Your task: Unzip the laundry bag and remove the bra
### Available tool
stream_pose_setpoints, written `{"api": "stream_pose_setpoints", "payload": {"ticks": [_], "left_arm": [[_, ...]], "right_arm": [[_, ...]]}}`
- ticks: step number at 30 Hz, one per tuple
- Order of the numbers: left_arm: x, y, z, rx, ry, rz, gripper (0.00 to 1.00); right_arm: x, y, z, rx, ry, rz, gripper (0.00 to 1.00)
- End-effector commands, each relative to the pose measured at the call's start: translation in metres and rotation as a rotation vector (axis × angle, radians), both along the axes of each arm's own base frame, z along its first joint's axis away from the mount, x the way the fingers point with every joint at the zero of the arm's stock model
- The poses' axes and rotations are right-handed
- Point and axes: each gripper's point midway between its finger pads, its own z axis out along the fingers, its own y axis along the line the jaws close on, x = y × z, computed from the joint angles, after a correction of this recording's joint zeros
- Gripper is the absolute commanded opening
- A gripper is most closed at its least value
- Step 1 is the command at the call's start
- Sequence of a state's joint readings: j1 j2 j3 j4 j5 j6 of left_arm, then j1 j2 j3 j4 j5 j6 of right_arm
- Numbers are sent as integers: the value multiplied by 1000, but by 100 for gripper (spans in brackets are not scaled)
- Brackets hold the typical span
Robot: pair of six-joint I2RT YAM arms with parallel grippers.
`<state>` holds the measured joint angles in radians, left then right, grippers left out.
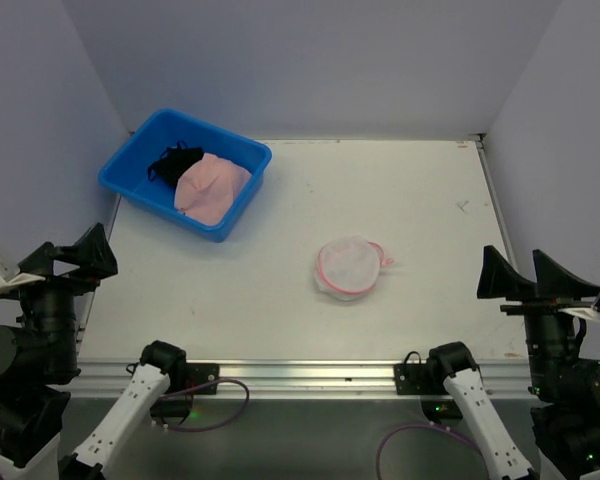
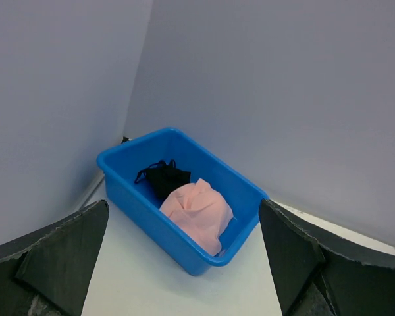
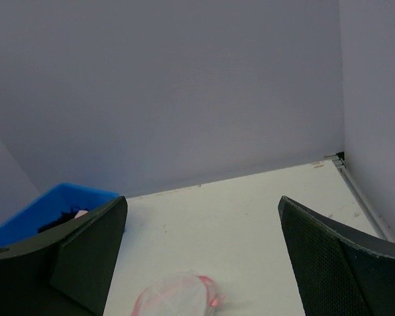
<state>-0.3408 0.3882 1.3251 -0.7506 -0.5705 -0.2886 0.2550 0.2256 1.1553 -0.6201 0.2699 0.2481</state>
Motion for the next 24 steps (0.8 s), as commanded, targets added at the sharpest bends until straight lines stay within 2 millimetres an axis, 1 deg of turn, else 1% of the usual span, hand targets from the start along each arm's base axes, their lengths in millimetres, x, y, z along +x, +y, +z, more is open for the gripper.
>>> {"api": "stream_pose_setpoints", "payload": {"ticks": [1, 2, 6, 7, 11, 17, 24], "left_arm": [[-13, 13, -9, 32, 28, 54, 100], [-18, 16, -10, 17, 14, 62, 100], [-22, 17, -18, -35, -9, 59, 100], [-19, 15, -24, -35, 1, 50, 100], [-19, 14, -40, -52, 27, 48, 100], [-13, 8, -58, -41, 83, 29, 100], [-14, 8, -61, -42, 81, 25, 100]], "right_arm": [[-6, 6, -4, -66, -31, 38, 99], [-8, 7, -6, -68, -37, 45, 99], [-10, 10, -9, -74, -40, 62, 99], [-10, 9, -10, -75, -40, 60, 99], [-10, 12, -13, -78, -43, 72, 99], [-7, 20, -19, -94, -32, 110, 99], [-4, 23, -22, -94, -30, 125, 99]]}}
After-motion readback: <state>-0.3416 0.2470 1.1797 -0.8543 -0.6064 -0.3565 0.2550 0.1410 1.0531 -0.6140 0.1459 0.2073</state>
